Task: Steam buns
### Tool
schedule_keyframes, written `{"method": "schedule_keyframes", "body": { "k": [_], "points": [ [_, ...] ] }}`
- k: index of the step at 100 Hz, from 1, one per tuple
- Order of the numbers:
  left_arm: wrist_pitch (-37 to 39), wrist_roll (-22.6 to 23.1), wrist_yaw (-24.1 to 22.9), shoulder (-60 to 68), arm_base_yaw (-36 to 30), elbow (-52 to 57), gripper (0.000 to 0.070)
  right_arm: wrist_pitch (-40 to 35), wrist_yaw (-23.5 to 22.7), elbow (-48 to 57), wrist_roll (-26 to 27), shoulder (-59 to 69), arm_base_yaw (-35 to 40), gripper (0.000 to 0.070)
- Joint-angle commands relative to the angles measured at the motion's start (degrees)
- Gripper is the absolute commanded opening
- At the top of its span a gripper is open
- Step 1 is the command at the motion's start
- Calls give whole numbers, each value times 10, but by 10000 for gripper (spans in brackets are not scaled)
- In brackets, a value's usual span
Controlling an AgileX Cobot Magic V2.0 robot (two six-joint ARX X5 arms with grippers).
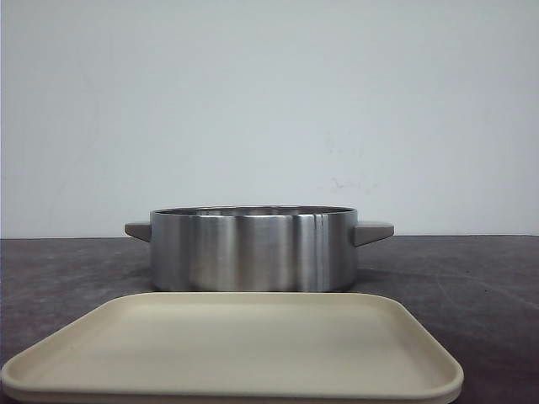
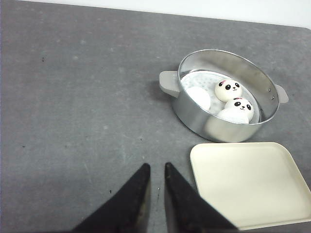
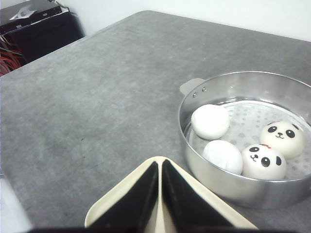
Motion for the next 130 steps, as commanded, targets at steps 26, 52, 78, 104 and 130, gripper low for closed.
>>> {"method": "schedule_keyframes", "body": {
  "k": [26,52,78,104,130],
  "points": [
    [6,-2,0,0,-6,9,17,7,0,4,-2,4,7,6],
    [6,-2,0,0,-6,9,17,7,0,4,-2,4,7,6],
    [6,-2,0,0,-6,9,17,4,0,4,-2,-21,7,6],
    [6,-2,0,0,-6,9,17,-112,92,0,-83,-158,-21,6],
    [6,-2,0,0,-6,9,17,-134,85,-65,-181,-332,-263,6]
  ]
}}
